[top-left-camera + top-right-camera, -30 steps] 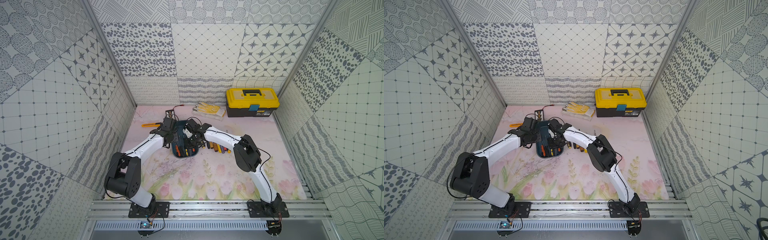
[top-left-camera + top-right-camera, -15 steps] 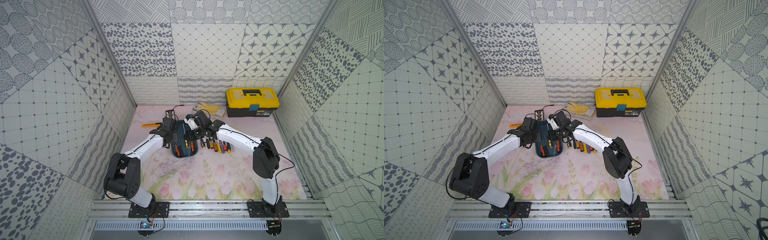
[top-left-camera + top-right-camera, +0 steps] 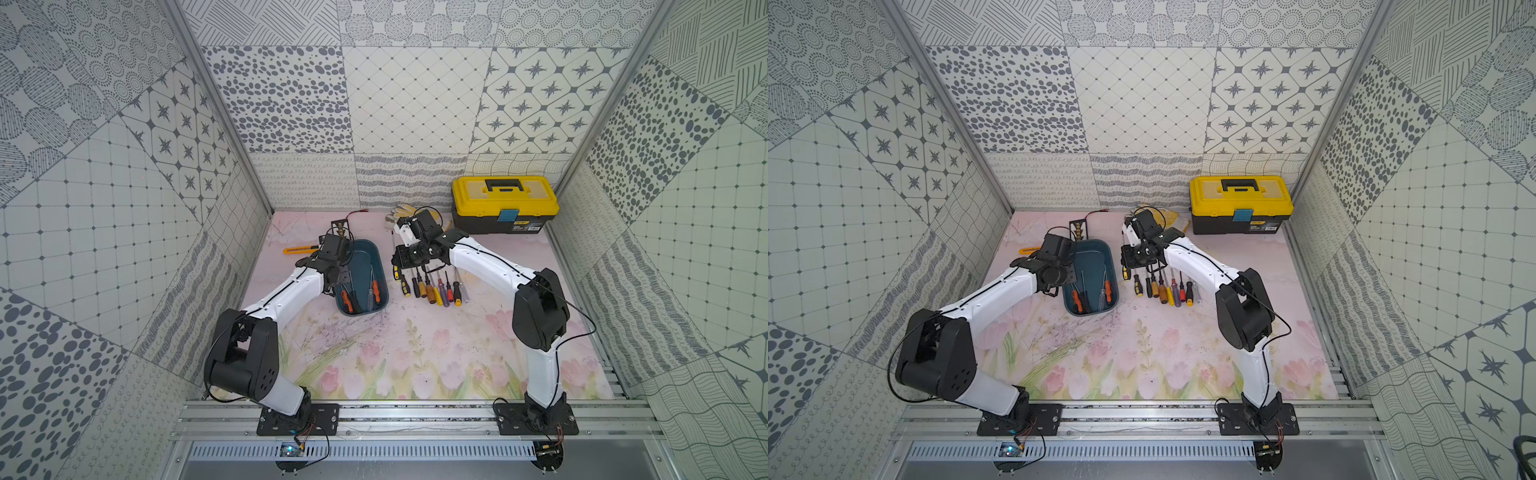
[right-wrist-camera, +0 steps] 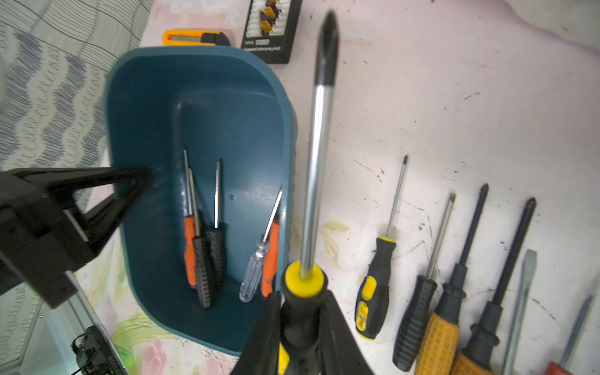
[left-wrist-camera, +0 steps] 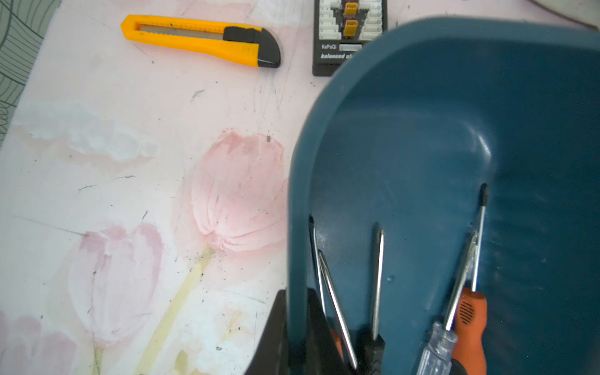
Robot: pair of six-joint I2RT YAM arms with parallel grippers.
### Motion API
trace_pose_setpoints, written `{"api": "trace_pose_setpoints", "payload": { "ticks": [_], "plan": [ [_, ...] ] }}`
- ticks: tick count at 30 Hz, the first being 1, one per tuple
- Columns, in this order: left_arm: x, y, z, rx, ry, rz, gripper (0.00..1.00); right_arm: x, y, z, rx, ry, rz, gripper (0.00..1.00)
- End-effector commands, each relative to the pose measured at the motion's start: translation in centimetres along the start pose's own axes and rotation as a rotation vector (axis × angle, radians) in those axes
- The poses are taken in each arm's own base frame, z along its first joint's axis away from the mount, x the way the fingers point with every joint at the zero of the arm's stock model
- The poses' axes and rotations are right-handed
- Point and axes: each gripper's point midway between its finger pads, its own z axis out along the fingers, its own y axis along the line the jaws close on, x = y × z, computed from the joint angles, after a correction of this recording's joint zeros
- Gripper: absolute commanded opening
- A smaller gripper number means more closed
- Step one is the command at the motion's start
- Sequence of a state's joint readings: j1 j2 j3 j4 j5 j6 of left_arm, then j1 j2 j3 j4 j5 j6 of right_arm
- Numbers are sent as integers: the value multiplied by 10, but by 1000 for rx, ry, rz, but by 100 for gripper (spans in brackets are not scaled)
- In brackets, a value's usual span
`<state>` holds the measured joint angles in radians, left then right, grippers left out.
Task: Take out the screwdriver from the storage box
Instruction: Pick up the screwdriver from the storage box, then place the screwdriver at the center of the board.
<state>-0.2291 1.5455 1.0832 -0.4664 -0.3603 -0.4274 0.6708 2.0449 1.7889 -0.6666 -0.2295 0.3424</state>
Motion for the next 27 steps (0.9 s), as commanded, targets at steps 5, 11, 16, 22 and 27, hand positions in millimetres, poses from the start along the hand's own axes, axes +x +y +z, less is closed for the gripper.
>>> {"api": "trace_pose_setpoints", "payload": {
  "ticks": [5,11,16,22,27],
  "plan": [
    [-13,27,-9,-98,-35,-43,0,23,-22,39,141,154,-44,0],
    [-11,24,-6,-88,-23,-53,0,26,-29,63,184,193,-41,0],
    [-11,22,-5,-76,-23,-52,0,32,-34,80,195,240,-15,0],
    [-11,20,-3,-67,-19,-51,0,48,-48,92,253,312,10,0],
    [-10,18,-2,-60,-14,-52,0,56,-61,91,317,335,17,0]
  ]
}}
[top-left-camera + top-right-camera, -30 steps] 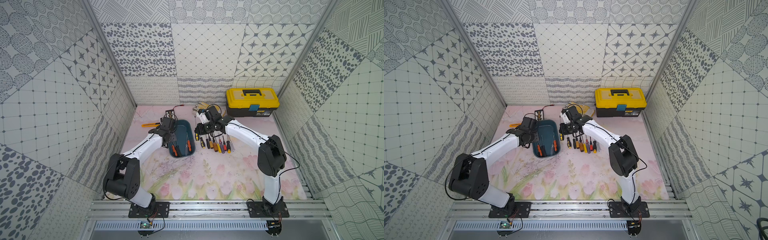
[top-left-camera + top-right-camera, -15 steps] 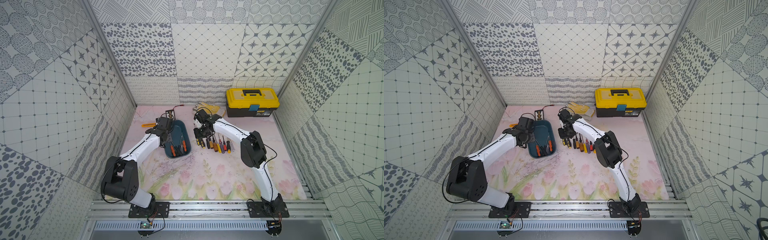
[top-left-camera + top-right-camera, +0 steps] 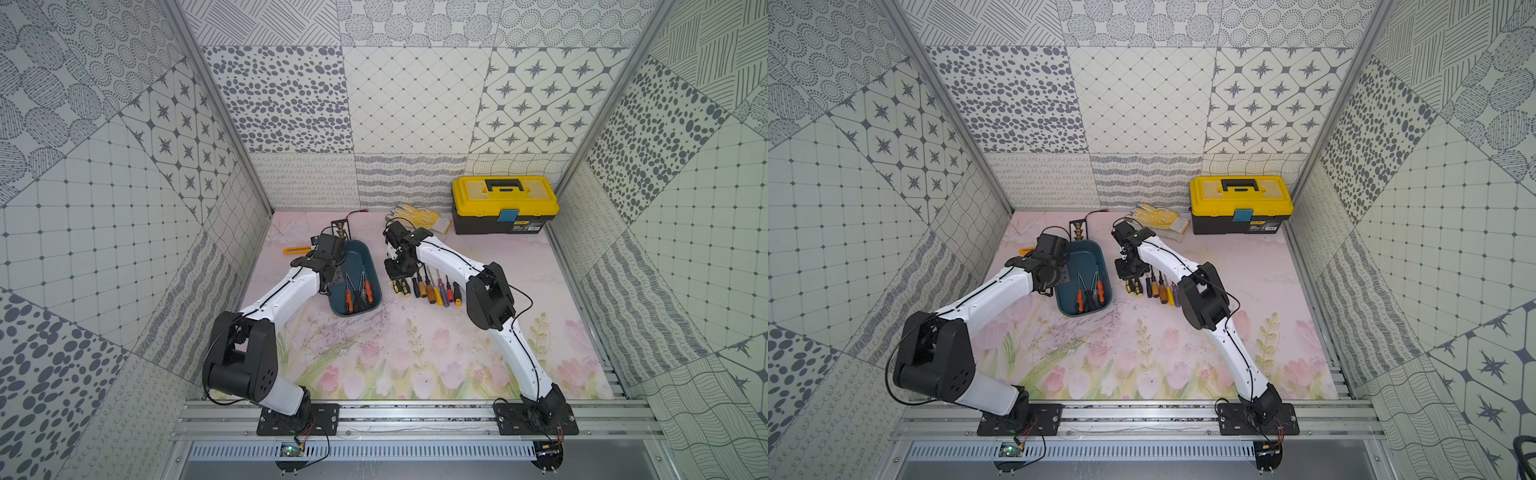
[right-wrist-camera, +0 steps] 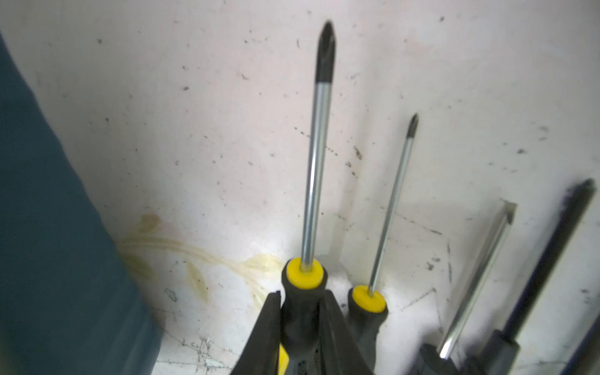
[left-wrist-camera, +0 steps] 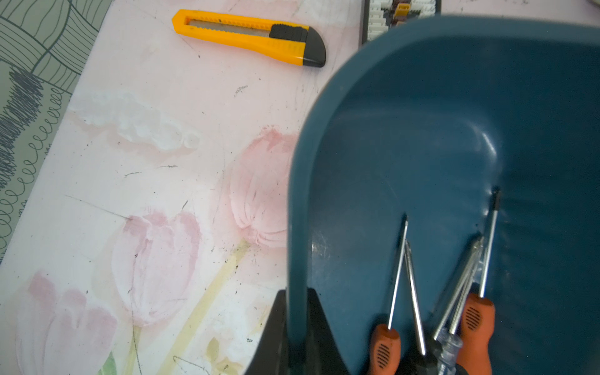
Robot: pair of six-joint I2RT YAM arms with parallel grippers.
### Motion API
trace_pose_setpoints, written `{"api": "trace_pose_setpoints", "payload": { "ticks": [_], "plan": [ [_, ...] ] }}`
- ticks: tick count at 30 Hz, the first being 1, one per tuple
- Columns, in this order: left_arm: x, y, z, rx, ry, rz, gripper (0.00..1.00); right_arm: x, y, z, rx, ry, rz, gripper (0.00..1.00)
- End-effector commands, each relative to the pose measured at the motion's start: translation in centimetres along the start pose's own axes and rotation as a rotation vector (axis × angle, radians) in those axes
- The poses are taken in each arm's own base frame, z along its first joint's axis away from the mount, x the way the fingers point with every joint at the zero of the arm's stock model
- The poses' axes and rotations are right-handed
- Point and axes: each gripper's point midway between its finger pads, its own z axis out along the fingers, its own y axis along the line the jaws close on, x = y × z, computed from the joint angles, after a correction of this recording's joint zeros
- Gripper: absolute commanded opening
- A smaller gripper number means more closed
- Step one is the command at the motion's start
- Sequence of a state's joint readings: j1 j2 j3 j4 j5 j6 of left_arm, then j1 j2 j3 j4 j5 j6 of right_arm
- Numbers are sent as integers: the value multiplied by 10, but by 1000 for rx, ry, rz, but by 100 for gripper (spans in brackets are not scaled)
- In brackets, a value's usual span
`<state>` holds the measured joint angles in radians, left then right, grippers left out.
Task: Take out the screwdriver from the storage box
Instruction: Place the screwdriver at the center of the board.
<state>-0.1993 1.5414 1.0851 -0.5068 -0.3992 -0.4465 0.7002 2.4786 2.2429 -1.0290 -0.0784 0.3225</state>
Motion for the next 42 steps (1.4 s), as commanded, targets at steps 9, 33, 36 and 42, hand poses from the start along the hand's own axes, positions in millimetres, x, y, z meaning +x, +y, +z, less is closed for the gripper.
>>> {"api": "trace_pose_setpoints", "payload": {
  "ticks": [9,33,36,42],
  "plan": [
    [-5,0,-1,1,-16,-24,0,19,-37,5,144,58,72,0],
    [-4,-7,2,26,2,-32,0,27,-48,0,197,64,79,6],
    [-4,-8,3,32,5,-35,0,26,-45,0,183,65,81,14],
    [-6,-9,2,34,1,-33,0,22,-37,-6,143,55,82,21]
  ]
}}
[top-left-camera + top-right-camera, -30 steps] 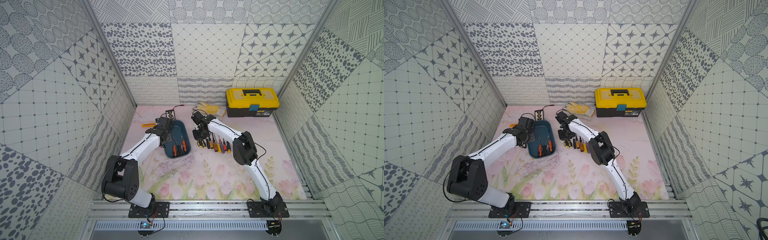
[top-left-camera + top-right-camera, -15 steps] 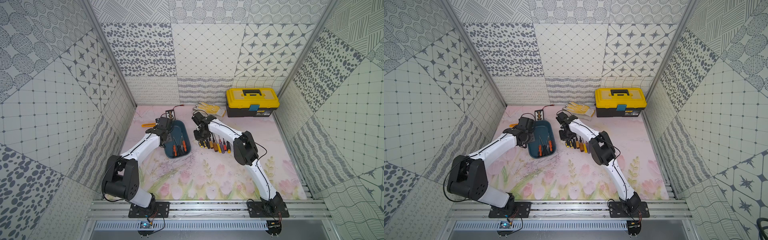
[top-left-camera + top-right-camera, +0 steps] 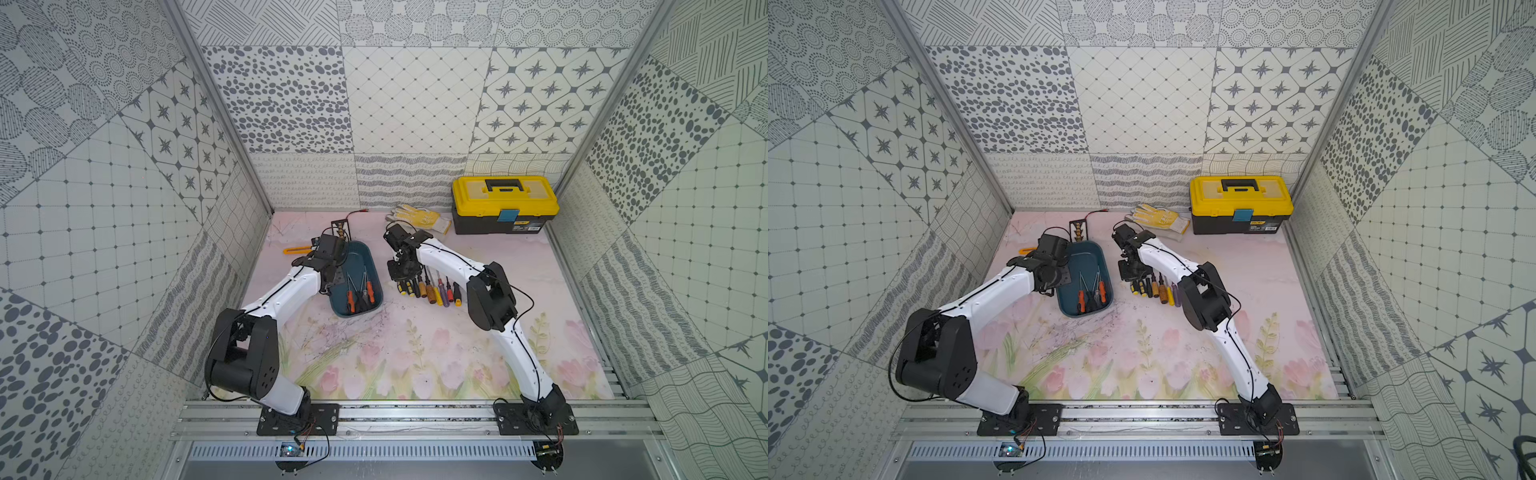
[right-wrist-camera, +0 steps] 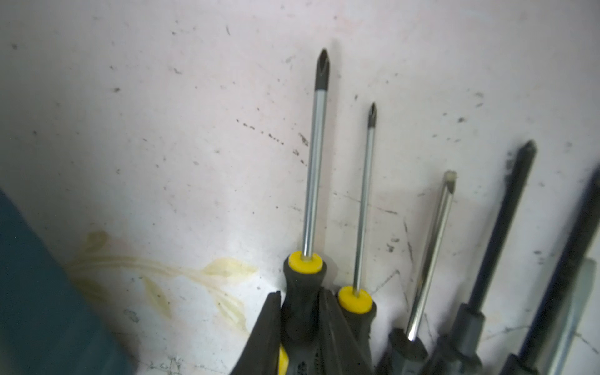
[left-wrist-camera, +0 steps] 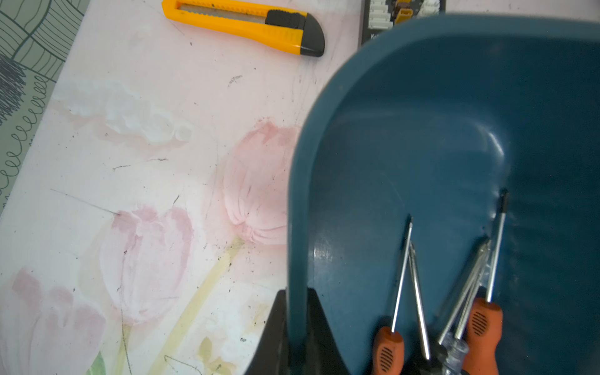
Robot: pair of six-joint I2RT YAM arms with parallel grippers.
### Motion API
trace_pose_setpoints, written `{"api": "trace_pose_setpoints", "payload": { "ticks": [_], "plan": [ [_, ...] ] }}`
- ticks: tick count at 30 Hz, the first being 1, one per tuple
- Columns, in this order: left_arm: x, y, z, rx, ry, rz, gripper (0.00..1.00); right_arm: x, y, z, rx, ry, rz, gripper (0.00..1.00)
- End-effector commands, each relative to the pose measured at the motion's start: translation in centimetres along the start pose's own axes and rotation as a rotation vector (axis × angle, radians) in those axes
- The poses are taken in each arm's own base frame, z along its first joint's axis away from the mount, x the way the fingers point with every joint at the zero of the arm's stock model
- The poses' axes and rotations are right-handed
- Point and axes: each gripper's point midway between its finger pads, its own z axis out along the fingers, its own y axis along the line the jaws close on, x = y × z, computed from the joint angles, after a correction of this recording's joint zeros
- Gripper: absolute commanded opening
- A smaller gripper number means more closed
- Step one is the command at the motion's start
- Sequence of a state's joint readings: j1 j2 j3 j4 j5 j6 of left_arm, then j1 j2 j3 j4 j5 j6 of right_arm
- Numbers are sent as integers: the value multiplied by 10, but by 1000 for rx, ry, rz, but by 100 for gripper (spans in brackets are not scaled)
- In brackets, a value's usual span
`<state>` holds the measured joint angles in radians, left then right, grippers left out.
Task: Take out the screwdriver from the storage box
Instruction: Place the screwdriver at the center of the board.
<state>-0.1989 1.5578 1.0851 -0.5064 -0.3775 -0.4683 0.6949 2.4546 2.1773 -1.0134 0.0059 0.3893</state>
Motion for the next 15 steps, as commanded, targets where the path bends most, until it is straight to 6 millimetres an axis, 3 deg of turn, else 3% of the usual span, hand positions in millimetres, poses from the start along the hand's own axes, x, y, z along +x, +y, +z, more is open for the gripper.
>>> {"api": "trace_pose_setpoints", "payload": {
  "ticks": [1,15],
  "plan": [
    [-11,-6,-3,24,-23,-15,0,14,-18,-9,51,56,7,23],
    [-9,-8,-1,35,-19,-11,0,3,-12,-25,27,0,18,34]
  ]
}}
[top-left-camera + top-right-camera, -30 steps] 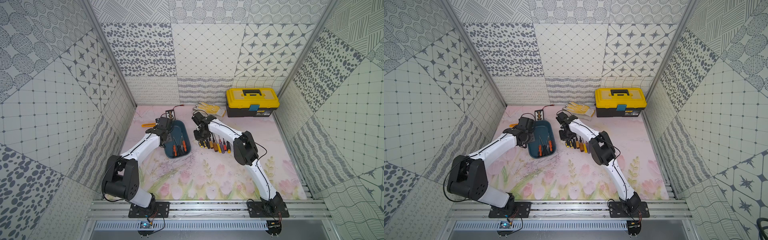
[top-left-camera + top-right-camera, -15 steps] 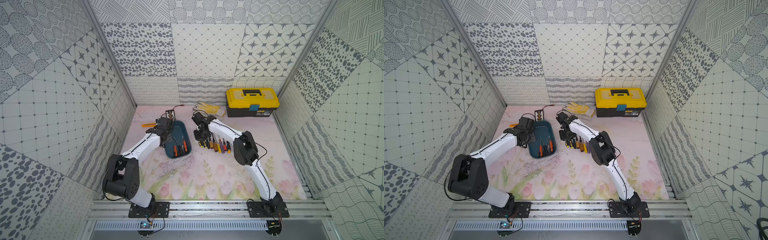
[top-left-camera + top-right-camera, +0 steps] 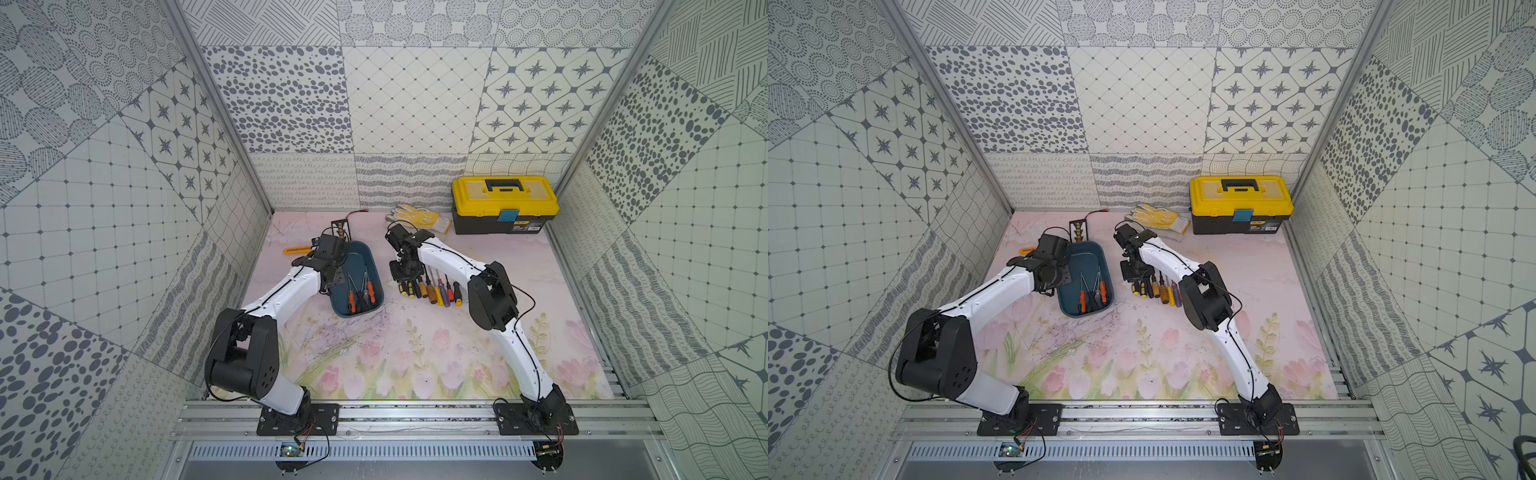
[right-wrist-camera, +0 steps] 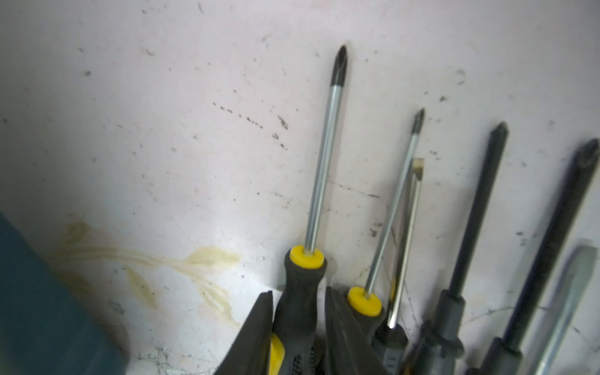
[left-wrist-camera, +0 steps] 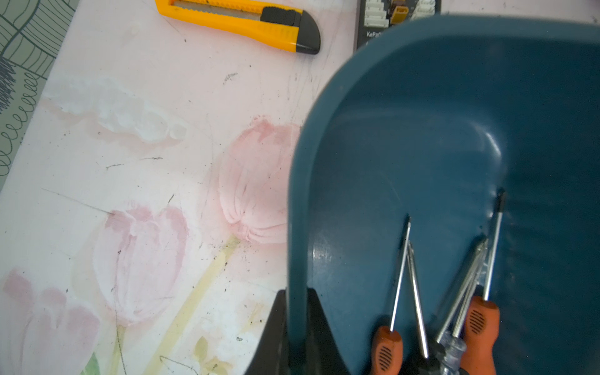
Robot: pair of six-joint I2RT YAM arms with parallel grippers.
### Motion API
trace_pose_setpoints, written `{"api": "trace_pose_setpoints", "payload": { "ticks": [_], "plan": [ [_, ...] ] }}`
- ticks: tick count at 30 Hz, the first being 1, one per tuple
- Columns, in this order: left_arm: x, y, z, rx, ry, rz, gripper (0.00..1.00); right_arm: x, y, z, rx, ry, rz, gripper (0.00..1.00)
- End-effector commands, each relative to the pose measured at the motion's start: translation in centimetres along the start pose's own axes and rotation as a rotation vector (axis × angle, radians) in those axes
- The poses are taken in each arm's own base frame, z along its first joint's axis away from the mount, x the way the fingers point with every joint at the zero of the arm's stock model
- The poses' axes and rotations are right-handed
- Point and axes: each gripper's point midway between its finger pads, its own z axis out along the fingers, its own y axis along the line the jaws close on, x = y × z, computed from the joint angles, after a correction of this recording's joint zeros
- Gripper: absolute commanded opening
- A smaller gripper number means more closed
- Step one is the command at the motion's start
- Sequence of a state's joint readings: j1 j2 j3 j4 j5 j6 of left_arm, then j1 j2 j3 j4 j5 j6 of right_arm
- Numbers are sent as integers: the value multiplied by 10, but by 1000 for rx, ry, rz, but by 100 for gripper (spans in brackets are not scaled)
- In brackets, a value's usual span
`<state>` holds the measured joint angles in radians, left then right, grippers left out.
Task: Take out the screwdriver from the storage box
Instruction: Place the screwdriver at the center of the board, then pick up the screwdriver from the storage box.
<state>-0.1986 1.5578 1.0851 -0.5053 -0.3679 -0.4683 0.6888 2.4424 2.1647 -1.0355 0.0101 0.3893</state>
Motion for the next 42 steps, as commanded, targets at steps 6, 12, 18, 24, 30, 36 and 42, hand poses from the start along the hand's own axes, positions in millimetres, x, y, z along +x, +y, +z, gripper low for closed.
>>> {"api": "trace_pose_setpoints", "payload": {
  "ticks": [6,12,18,24,30,36,42],
  "plan": [
    [-9,-8,-1,35,-22,-13,0,-10,3,-36,-42,-76,16,38],
    [-8,-16,-2,83,-19,1,0,-24,18,-63,-137,-174,9,42],
    [-14,-29,-4,168,-62,4,0,-35,39,-105,-265,-298,-37,47],
    [-17,-39,-6,234,-96,6,0,-36,68,-142,-431,-360,-102,49],
    [-23,-48,-7,279,-127,-10,0,-18,97,-144,-549,-300,-152,49],
    [-24,-52,-2,289,-125,-30,0,6,123,-120,-574,-217,-166,49],
    [-27,-53,-5,299,-130,-35,0,18,138,-97,-565,-162,-139,46]
  ]
}}
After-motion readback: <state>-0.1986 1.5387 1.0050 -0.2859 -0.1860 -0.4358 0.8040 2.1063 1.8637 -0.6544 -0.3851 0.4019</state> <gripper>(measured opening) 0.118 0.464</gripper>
